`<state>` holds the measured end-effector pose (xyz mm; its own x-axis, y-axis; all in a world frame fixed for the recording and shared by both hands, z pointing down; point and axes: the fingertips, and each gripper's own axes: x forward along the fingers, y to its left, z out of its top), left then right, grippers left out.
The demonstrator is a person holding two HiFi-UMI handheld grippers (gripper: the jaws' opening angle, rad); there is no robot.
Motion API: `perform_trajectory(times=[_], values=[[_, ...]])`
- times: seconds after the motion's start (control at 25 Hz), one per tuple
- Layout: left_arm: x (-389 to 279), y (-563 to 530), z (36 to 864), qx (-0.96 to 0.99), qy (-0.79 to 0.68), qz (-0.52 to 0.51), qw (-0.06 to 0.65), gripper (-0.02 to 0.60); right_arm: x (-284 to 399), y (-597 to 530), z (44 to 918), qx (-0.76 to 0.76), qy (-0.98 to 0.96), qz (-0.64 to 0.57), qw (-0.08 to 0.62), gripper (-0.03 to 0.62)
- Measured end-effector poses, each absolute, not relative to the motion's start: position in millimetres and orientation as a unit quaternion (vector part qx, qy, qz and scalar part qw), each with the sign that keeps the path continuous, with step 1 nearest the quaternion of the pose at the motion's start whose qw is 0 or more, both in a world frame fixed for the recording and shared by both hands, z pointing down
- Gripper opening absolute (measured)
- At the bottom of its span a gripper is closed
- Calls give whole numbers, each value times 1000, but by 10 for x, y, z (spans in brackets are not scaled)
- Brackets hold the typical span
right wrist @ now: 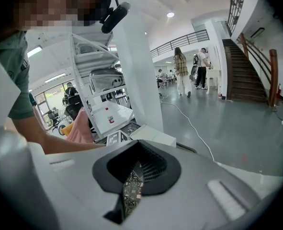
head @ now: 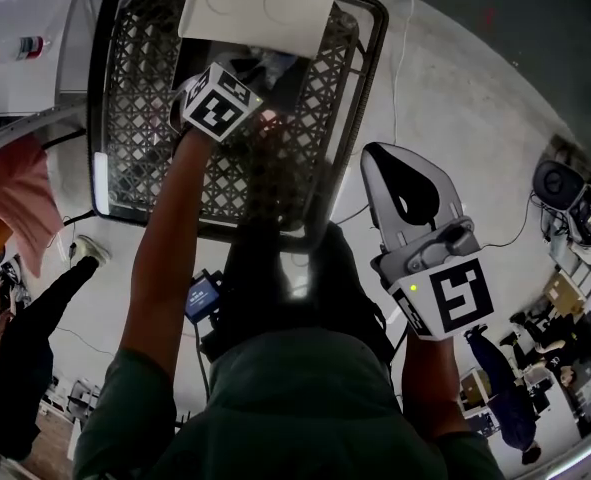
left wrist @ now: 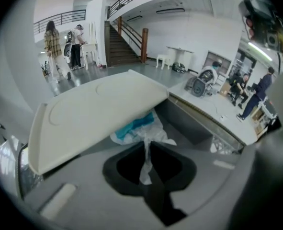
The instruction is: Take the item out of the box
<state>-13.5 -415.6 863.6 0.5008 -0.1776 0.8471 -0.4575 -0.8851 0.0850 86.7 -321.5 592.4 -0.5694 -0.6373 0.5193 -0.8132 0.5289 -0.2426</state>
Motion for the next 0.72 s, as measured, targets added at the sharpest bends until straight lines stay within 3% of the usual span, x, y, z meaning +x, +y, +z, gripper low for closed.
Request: perform_trajectory(times=[0.72], values=[[-350, -3852, 7872, 866, -221, 425, 143, 15, 794, -3096, 5262, 425, -871, 180, 169, 6]])
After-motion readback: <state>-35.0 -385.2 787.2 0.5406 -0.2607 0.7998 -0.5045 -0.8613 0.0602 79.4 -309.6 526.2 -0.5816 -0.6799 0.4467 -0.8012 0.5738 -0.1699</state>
